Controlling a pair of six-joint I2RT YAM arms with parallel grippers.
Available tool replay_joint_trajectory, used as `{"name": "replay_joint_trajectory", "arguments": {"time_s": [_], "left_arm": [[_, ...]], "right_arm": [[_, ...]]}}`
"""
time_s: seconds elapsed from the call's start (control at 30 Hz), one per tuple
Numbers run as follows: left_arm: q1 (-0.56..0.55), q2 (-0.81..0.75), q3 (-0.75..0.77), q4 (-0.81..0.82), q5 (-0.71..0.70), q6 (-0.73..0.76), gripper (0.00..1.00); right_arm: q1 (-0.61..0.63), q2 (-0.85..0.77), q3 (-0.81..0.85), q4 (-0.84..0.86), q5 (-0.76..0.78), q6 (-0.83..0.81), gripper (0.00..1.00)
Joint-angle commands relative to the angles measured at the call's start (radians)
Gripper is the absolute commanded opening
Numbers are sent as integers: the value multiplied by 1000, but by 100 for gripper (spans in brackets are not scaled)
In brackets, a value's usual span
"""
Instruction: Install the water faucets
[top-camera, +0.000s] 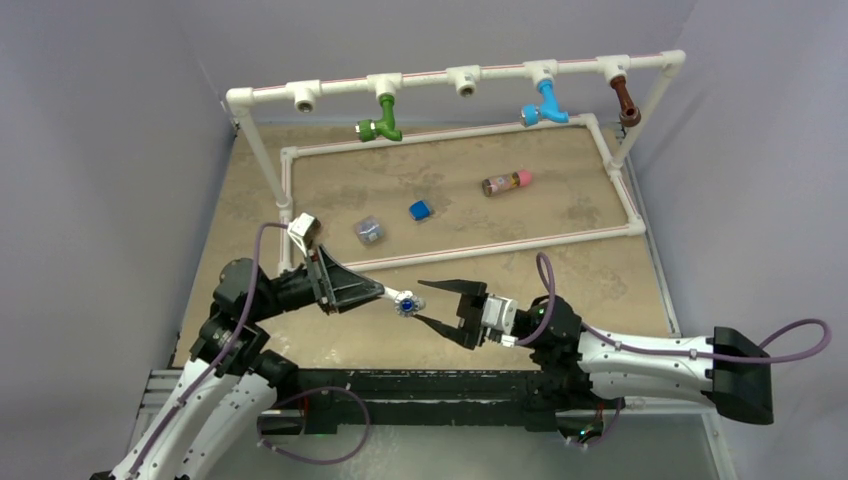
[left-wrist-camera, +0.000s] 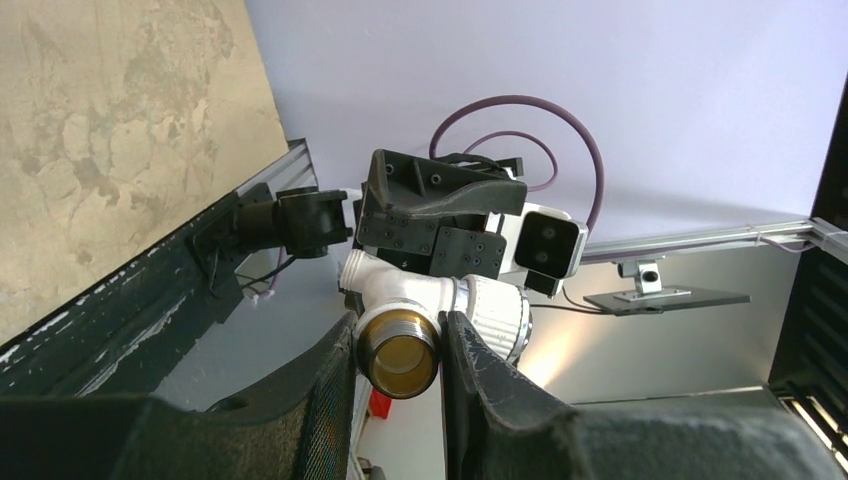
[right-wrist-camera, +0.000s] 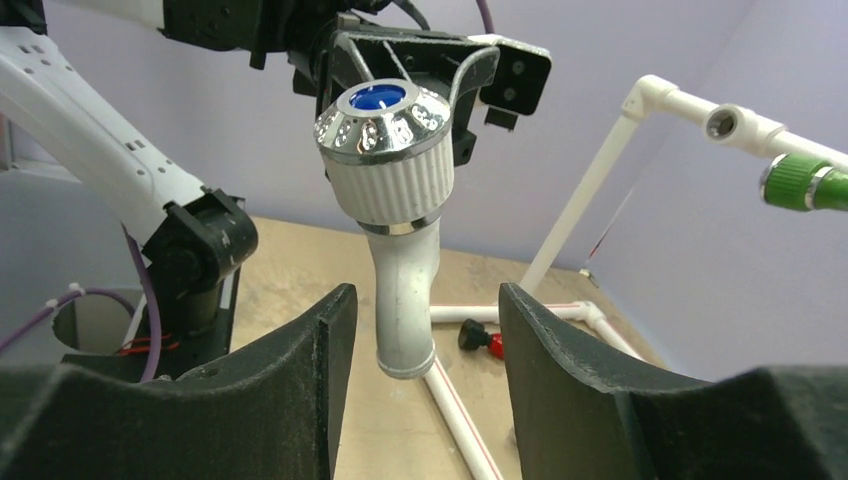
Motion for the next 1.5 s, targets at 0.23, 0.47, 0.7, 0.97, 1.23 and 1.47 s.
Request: {"name": "replay_joint_trajectory", "arguments": {"time_s": [0.23,0.47,0.7,0.97,1.23,1.47], "left_arm": [[3,-15,-51,151,42,-131,0],[3,-25,-99,242,60,-192,0],[3,-30,-123,282,69,-222,0],[3,-26,-140,327,84,-249,0],[3,-26,-159,365,87,-272,0],[3,-25,-164,368,94,-275,0]], "right_arm": [[-1,40,47,127,-56,-52,51],[-1,75,57,160,-88,-63,45],[0,85,61,172,-102,-78,39],[0,90,56,180,-95,-79,39],[0,98,67,170,-98,-89,19],[0,81,62,175,-101,-90,0]]}}
